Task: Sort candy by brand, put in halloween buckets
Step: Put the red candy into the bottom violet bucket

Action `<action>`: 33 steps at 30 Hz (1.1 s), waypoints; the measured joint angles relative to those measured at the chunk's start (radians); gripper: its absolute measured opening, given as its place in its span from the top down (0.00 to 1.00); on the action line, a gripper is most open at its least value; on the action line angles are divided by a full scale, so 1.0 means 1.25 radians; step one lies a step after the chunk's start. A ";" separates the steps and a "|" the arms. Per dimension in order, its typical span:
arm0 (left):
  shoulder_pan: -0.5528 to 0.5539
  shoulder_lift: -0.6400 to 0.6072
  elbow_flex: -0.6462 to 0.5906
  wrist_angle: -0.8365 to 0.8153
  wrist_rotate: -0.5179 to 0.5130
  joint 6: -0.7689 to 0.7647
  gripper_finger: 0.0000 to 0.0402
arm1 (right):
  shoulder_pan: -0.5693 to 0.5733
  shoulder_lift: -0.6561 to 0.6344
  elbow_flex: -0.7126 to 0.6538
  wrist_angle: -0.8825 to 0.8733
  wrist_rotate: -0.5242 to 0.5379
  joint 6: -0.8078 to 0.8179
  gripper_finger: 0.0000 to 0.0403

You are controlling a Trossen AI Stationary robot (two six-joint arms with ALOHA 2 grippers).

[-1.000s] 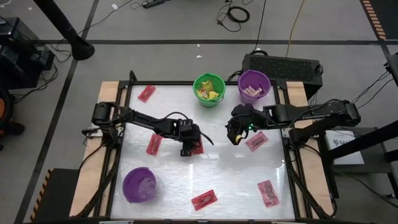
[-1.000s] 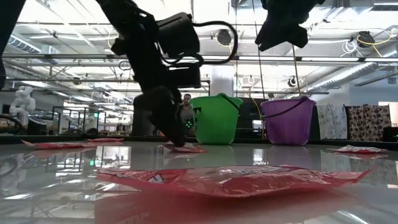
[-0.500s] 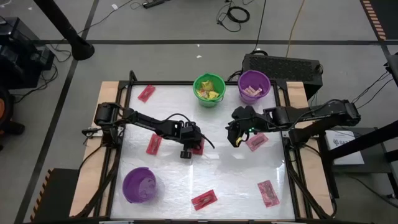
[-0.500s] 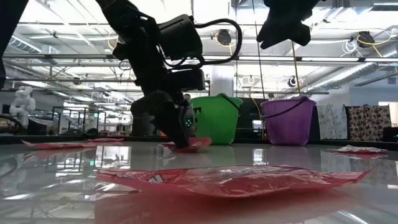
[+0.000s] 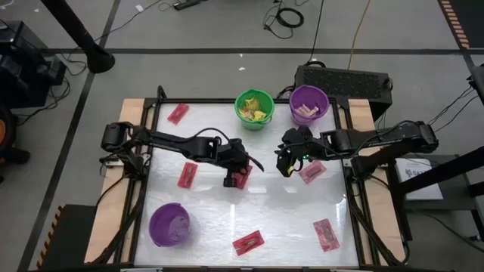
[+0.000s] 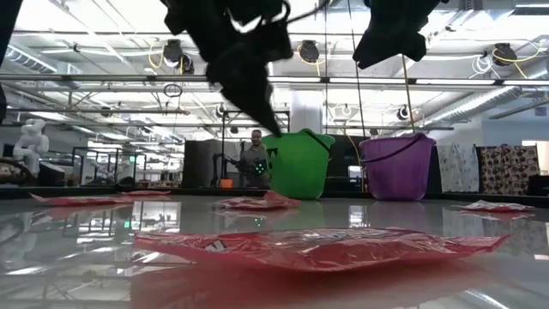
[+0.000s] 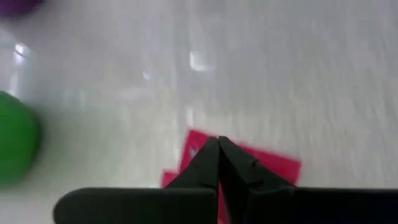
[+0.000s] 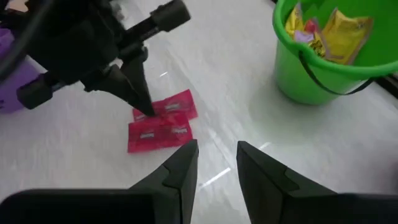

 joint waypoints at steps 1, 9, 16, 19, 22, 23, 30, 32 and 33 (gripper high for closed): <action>0.001 -0.002 0.001 0.007 -0.010 0.000 0.98 | -0.002 0.000 0.000 0.001 0.001 -0.007 0.74; 0.043 0.067 -0.001 0.002 -0.013 -0.083 0.82 | -0.003 0.000 0.000 -0.001 0.015 -0.011 0.74; 0.060 0.094 -0.001 0.013 -0.002 -0.079 0.54 | -0.003 0.000 0.000 -0.007 0.015 -0.012 0.74; 0.070 0.120 -0.001 0.022 0.017 -0.082 0.46 | -0.003 0.000 0.000 -0.009 0.015 -0.012 0.74; 0.081 0.157 -0.001 0.020 0.050 -0.092 0.41 | -0.003 0.001 0.000 -0.013 0.016 -0.012 0.74; 0.085 0.167 0.000 0.026 0.058 -0.099 0.41 | -0.003 0.002 0.000 -0.013 0.017 -0.012 0.74; 0.107 0.192 0.003 0.041 0.168 -0.081 0.49 | -0.003 0.003 0.000 -0.017 0.017 -0.010 0.74; 0.105 0.188 0.001 0.047 0.169 -0.078 0.60 | -0.003 0.003 0.000 -0.017 0.017 -0.010 0.74; 0.104 0.188 0.001 0.050 0.169 -0.078 0.67 | -0.003 0.003 0.000 -0.017 0.017 -0.010 0.74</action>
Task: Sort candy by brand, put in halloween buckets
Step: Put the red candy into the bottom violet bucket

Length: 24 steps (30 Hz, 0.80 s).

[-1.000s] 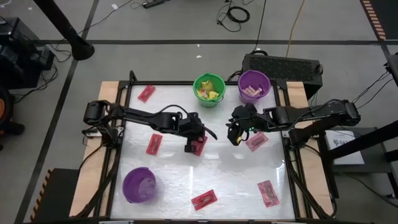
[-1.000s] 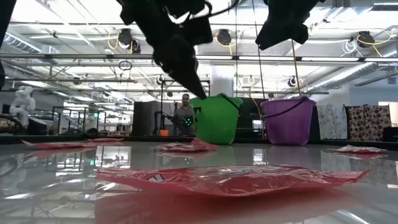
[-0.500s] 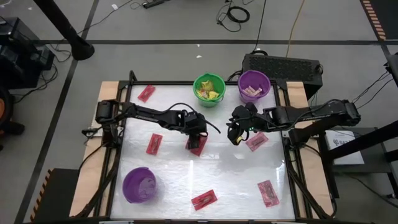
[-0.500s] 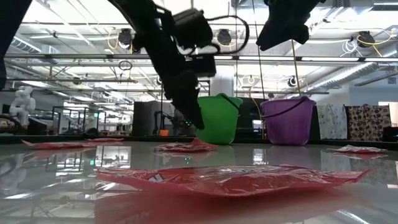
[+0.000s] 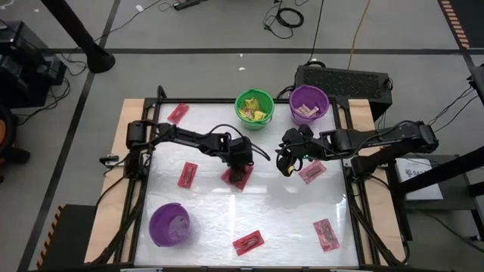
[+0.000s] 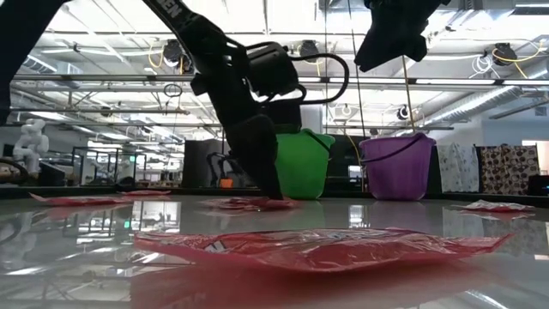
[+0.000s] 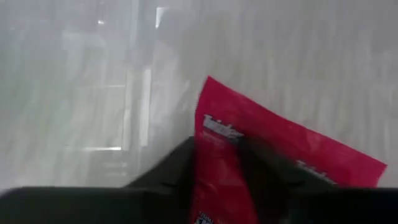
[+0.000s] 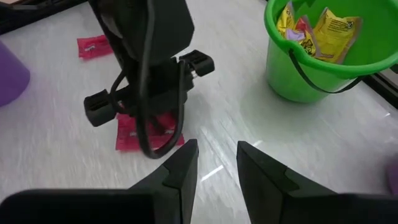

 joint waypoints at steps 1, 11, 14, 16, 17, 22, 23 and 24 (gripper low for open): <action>-0.001 0.000 0.000 0.004 0.000 0.000 0.76 | 0.000 0.000 0.000 0.000 0.000 0.000 0.74; -0.010 -0.027 0.119 -0.098 0.028 -0.003 0.99 | 0.000 0.000 0.000 -0.001 0.002 -0.008 0.74; -0.016 -0.072 0.161 -0.177 0.047 -0.002 0.99 | 0.000 0.000 0.000 -0.003 0.003 -0.008 0.74; -0.019 -0.110 0.186 -0.238 0.075 -0.003 0.99 | 0.000 0.000 0.000 -0.007 0.002 -0.009 0.74; -0.022 -0.133 0.196 -0.271 0.088 -0.004 0.99 | 0.000 0.000 0.000 -0.009 0.002 -0.011 0.74; -0.039 -0.249 0.216 -0.462 0.141 -0.057 1.00 | 0.000 0.000 -0.001 -0.008 0.002 -0.029 0.74; -0.047 -0.273 0.216 -0.493 0.143 -0.092 1.00 | 0.000 0.000 -0.001 -0.008 0.002 -0.029 0.74; -0.058 -0.297 0.216 -0.511 0.144 -0.129 1.00 | 0.000 0.000 -0.001 -0.008 -0.001 -0.030 0.74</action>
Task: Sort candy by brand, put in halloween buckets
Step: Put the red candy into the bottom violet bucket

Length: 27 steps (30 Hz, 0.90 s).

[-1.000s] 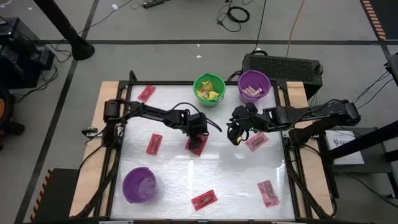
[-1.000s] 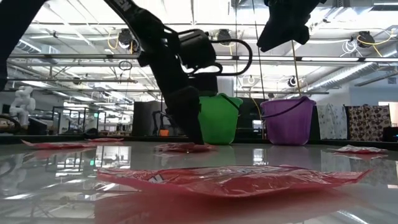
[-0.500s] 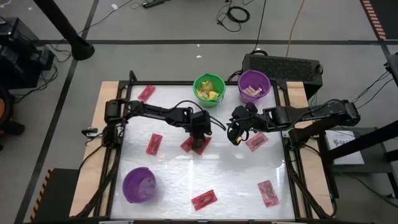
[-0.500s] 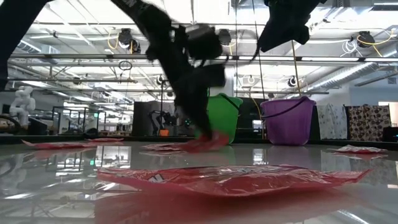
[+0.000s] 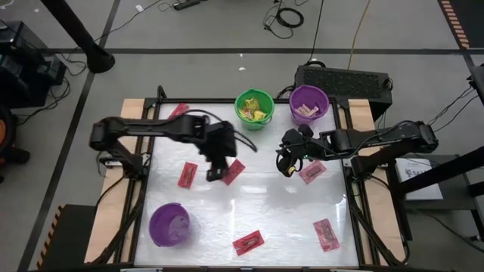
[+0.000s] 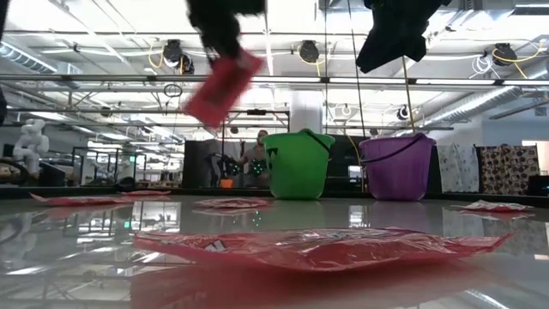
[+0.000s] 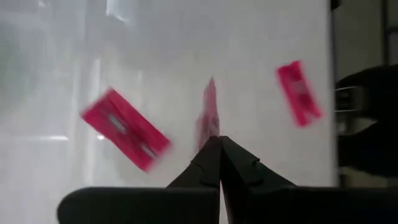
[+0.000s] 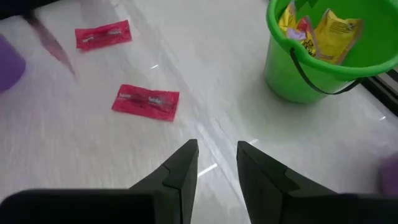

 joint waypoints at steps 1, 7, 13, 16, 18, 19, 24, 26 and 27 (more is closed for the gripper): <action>-0.014 -0.026 0.001 -0.021 0.000 -0.040 1.00 | 0.001 0.000 0.000 -0.001 -0.005 0.000 0.74; -0.149 -0.134 0.002 -0.053 -0.016 -0.324 1.00 | 0.025 0.009 0.000 0.013 -0.006 -0.064 0.74; -0.353 -0.177 0.001 -0.103 -0.104 -0.593 1.00 | 0.057 0.023 -0.001 0.070 -0.068 -0.086 0.74; -0.462 -0.177 0.001 -0.141 -0.170 -0.654 1.00 | 0.070 0.032 0.001 0.147 -0.117 -0.034 0.74; -0.527 -0.174 -0.008 -0.159 -0.214 -0.694 1.00 | 0.087 0.034 0.001 0.171 -0.146 0.012 0.74; -0.554 -0.174 -0.016 -0.161 -0.229 -0.710 1.00 | 0.097 0.034 0.000 0.187 -0.153 0.040 0.74; -0.661 -0.173 -0.065 -0.195 -0.325 -0.756 1.00 | 0.151 0.036 0.001 0.214 -0.131 0.182 0.74; -0.683 -0.173 -0.099 -0.207 -0.329 -0.776 1.00 | 0.176 0.036 0.001 0.213 -0.134 0.237 0.74; -0.690 -0.173 -0.115 -0.207 -0.329 -0.791 1.00 | 0.192 0.036 0.001 0.213 -0.144 0.267 0.74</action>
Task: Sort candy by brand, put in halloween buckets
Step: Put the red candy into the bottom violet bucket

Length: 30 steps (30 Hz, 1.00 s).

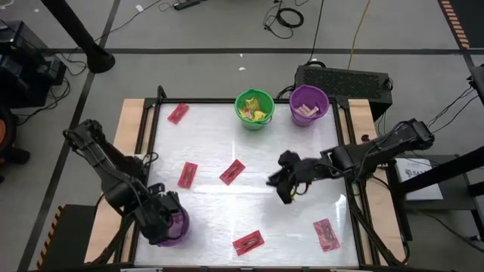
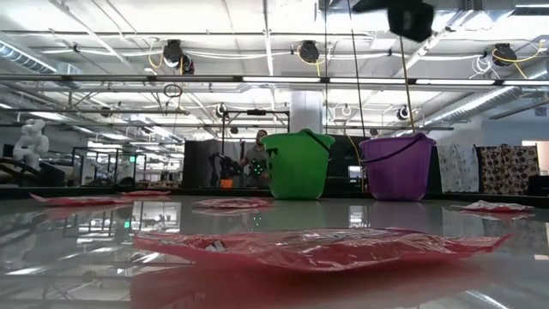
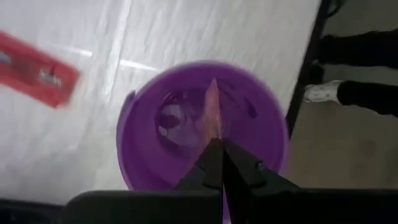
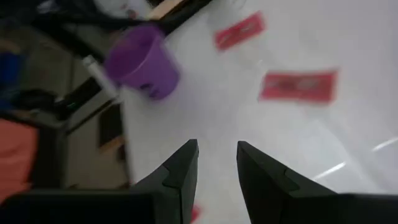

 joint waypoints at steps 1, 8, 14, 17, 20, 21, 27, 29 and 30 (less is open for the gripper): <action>-0.006 0.000 -0.015 0.007 0.001 -0.017 1.00 | 0.020 0.000 0.000 0.000 -0.006 0.030 0.74; -0.019 0.002 -0.076 0.049 0.003 -0.098 0.92 | 0.160 0.000 0.000 0.029 0.048 0.119 0.74; -0.012 0.002 -0.078 0.110 0.004 -0.108 0.78 | 0.240 0.000 0.000 0.045 0.061 0.119 0.74; 0.022 0.001 -0.078 0.093 0.012 -0.185 0.72 | 0.286 0.000 0.000 0.036 0.059 0.119 0.74; 0.072 0.002 -0.067 0.163 0.029 -0.217 0.69 | 0.333 0.000 0.000 0.035 0.059 0.119 0.74; 0.087 0.001 -0.063 0.225 0.021 -0.215 0.69 | 0.348 0.000 0.000 0.033 0.060 0.118 0.74; 0.171 0.048 -0.060 0.609 -0.121 -0.075 0.71 | 0.404 0.000 0.000 -0.023 0.064 0.095 0.74; 0.195 0.096 -0.061 0.711 -0.121 -0.024 0.73 | 0.409 0.000 0.000 -0.049 0.066 0.083 0.74; 0.210 0.126 -0.061 0.775 -0.113 0.000 0.73 | 0.410 0.000 0.000 -0.063 0.066 0.081 0.74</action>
